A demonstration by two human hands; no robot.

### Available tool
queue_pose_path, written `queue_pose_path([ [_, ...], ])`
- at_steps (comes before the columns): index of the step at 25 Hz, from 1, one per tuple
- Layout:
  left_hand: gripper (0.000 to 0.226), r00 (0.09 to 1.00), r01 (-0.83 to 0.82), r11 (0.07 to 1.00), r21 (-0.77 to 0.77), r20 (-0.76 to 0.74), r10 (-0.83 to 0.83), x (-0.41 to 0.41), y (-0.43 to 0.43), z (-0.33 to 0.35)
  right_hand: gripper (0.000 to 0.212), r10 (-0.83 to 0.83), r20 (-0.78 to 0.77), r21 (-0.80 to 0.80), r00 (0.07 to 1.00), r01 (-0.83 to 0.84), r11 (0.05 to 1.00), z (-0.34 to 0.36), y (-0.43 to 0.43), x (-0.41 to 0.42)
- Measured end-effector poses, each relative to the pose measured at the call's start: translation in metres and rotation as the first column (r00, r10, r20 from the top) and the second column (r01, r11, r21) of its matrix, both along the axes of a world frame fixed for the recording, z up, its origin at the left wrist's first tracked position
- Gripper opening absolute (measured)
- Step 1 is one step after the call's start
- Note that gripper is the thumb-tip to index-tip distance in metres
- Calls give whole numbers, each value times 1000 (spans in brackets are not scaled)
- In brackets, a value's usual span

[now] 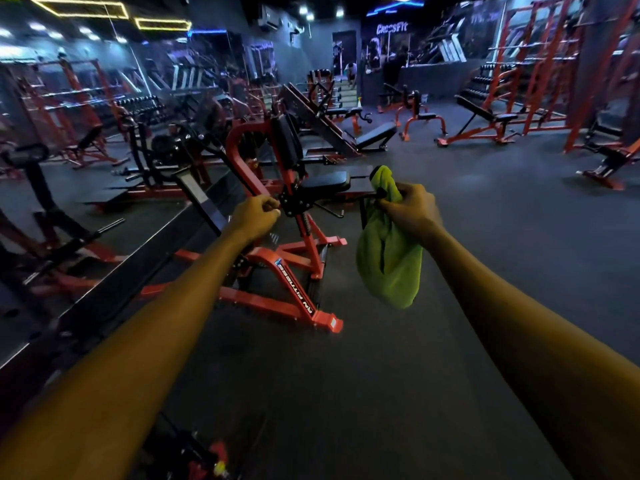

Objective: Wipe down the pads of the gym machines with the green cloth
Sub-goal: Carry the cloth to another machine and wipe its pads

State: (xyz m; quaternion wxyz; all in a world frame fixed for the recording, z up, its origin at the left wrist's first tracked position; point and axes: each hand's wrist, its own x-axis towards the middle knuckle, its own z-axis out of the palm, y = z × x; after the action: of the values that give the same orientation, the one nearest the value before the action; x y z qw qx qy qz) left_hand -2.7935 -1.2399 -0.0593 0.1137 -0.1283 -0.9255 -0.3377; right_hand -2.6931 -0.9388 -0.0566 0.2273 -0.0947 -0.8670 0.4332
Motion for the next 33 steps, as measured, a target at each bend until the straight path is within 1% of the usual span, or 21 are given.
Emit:
queue_pose_path([
  [3, 26, 1000, -4, 1000, -13, -6, 4, -76, 26, 2, 30, 8, 29, -16, 1000, -8, 1000, -1, 26, -77],
  [7, 17, 999, -28, 1000, 9, -43, 28, -184, 56, -3, 34, 30, 2, -17, 1000, -30, 999, 3, 67, -189],
  [10, 21, 995, -73, 997, 17, -65, 74, -257, 80, -6, 33, 64, -20, -24, 998, -65, 998, 7, 95, -273],
  [14, 20, 993, -108, 993, 44, -40, 110, -357, 107, -10, 32, 115, -14, -15, 993, -115, 993, 13, 121, -386],
  [19, 11, 994, -111, 992, 54, -10, 112, -468, 123, -25, 28, 175, 3, -4, 985, -175, 985, 8, 135, -515],
  [22, 12, 992, -125, 991, 45, -21, 126, -549, 127, -30, 27, 189, -6, -9, 982, -189, 982, 3, 142, -600],
  [25, 19, 990, -135, 990, 38, -44, 137, -618, 134, -25, 28, 188, -27, 6, 982, -188, 982, 8, 149, -676],
  [30, 23, 982, -185, 979, 89, -8, 186, -743, 135, -18, 31, 232, -39, 8, 972, -232, 973, 22, 159, -808],
  [33, 22, 980, -200, 977, 73, 0, 200, -804, 141, -25, 29, 278, -37, 11, 960, -278, 960, 17, 165, -876],
])
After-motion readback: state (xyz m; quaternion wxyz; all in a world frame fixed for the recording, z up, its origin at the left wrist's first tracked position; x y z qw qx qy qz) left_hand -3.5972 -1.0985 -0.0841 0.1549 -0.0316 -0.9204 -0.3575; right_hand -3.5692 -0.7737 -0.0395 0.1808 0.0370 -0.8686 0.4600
